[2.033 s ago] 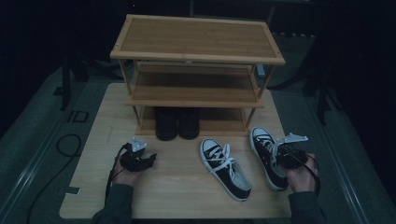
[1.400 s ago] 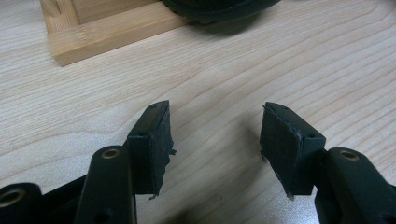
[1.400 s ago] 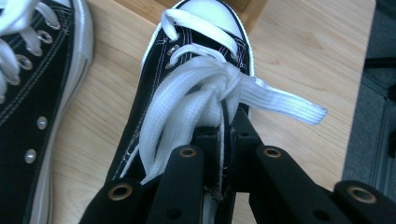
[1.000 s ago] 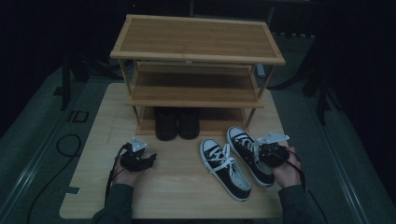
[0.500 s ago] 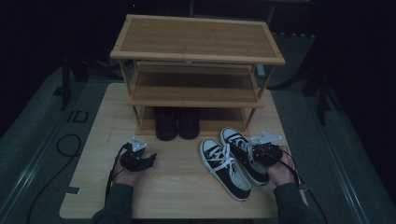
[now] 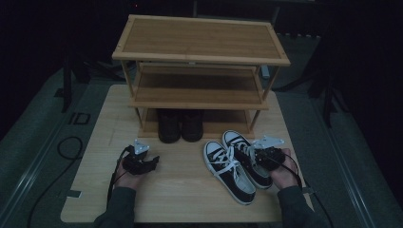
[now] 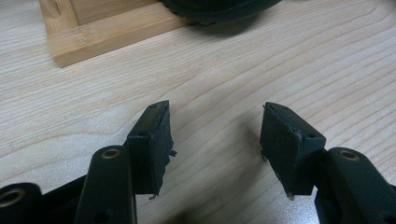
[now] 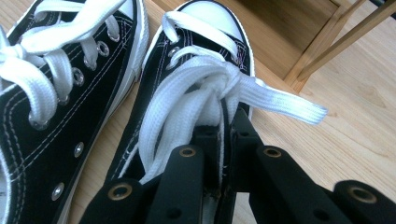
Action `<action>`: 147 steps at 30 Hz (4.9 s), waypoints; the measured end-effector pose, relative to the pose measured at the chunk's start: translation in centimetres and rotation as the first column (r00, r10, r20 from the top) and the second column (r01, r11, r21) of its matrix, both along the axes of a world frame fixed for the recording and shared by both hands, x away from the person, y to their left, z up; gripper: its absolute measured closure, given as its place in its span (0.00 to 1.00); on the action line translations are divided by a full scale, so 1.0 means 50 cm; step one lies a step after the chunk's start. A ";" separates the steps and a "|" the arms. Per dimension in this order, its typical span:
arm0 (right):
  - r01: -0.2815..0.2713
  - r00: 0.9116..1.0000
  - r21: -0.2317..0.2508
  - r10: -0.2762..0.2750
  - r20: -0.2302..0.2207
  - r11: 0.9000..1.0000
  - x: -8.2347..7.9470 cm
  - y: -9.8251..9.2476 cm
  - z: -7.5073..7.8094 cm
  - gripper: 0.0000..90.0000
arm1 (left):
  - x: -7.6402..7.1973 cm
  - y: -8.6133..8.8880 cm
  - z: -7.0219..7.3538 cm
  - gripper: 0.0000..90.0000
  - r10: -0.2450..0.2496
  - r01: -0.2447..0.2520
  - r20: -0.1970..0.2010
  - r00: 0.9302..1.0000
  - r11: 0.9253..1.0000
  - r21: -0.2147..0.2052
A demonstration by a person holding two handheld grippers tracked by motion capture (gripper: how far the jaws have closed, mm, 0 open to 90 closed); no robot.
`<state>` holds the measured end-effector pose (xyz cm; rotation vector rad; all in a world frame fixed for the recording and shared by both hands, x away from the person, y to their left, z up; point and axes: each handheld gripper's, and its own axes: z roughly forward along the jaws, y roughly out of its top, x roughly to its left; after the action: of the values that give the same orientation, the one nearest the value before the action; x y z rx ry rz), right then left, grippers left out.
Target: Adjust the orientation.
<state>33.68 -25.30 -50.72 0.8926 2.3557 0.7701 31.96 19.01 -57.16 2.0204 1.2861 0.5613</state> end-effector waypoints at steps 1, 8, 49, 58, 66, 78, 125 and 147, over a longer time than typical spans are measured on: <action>-0.005 1.000 0.000 0.005 0.003 1.000 -0.001 0.000 -0.001 0.95 | 0.000 0.000 0.000 0.48 0.001 -0.001 0.000 1.000 1.000 0.000; -0.019 0.999 -0.007 0.019 0.025 1.000 -0.005 0.004 -0.003 0.95 | 0.000 0.000 0.000 0.48 0.001 -0.001 0.000 1.000 1.000 0.001; 0.018 0.987 0.051 -0.010 -0.158 0.999 -0.019 -0.021 -0.009 0.80 | 0.000 0.000 0.000 0.48 0.002 -0.002 0.001 1.000 1.000 0.000; 0.015 0.985 0.044 -0.007 -0.174 0.999 -0.035 -0.040 0.014 0.72 | -0.001 0.000 0.000 0.48 0.001 -0.001 0.000 1.000 1.000 0.000; 0.005 0.982 0.065 0.007 -0.189 0.998 -0.053 -0.059 0.050 0.72 | -0.001 -0.001 0.000 0.48 0.002 -0.002 0.001 1.000 1.000 0.000; -0.071 0.982 0.061 0.080 -0.171 0.996 -0.081 -0.028 0.084 0.73 | -0.001 -0.001 0.000 0.48 0.002 -0.002 0.000 1.000 1.000 0.000; 0.008 0.956 -0.004 -0.009 -0.293 1.000 -0.033 0.075 0.000 0.65 | -0.001 -0.001 0.000 0.48 0.001 -0.001 0.000 1.000 1.000 0.001; 0.025 0.946 0.072 0.000 -0.323 0.997 -0.026 0.054 0.004 0.95 | -0.001 0.000 0.000 0.48 -0.001 0.001 0.001 1.000 1.000 0.000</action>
<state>32.39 -22.58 -50.54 1.1393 2.6136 0.7590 31.92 18.99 -57.17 2.0208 1.2846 0.5613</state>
